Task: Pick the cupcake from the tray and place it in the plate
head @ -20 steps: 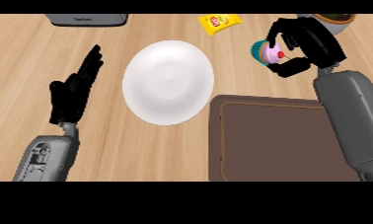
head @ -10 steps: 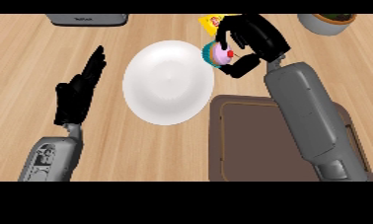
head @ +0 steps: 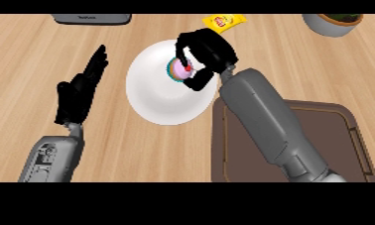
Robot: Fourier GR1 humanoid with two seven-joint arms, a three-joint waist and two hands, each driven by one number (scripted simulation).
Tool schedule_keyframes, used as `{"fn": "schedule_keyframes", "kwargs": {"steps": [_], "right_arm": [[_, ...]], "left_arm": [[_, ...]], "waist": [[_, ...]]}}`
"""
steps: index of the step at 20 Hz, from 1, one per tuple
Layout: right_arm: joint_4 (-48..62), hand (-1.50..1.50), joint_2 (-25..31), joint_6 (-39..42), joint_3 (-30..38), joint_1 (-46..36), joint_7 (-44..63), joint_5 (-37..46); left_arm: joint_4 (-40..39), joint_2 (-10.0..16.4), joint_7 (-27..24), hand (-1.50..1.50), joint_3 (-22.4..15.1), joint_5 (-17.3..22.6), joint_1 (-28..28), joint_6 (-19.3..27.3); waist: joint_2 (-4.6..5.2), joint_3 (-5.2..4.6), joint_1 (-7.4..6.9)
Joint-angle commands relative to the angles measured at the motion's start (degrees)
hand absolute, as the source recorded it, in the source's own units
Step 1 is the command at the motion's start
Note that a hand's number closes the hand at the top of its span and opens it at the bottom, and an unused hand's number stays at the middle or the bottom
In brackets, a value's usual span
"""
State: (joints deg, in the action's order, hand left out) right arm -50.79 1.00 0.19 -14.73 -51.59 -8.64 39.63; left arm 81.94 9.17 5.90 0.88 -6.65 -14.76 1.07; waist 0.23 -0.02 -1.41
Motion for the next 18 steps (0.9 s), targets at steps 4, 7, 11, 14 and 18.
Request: {"fn": "schedule_keyframes", "kwargs": {"steps": [4,7,11,14,18], "right_arm": [[13.6,1.5,-1.0,-7.5,-11.7,-7.2,6.5,0.3],[17.1,-1.5,-1.0,-9.4,-13.7,-6.1,8.2,-10.1],[17.9,-1.5,-1.0,-9.3,-17.0,-5.1,8.5,-17.9],[19.1,-1.5,-1.0,-12.5,-19.8,-4.4,5.4,-21.5],[17.8,-1.5,-1.0,-11.6,-15.9,-4.2,0.3,-30.0]], "left_arm": [[-6.7,0.8,-4.2,0.0,1.6,0.4,-3.3,-1.3],[-3.9,-1.3,-1.3,0.0,-1.1,-0.8,-4.3,-0.7],[-2.9,-1.8,-0.2,0.0,-0.9,0.2,-4.4,-1.2],[-2.7,-1.6,0.2,0.0,-1.6,-1.0,-5.1,-0.9],[-2.8,-1.1,-1.4,0.0,-1.4,-0.4,-4.5,-2.1]], "waist": [[0.65,-0.06,-1.42],[0.91,0.0,-3.19],[0.86,0.03,-3.6],[1.06,0.06,-4.43],[1.32,0.11,-5.05]]}}
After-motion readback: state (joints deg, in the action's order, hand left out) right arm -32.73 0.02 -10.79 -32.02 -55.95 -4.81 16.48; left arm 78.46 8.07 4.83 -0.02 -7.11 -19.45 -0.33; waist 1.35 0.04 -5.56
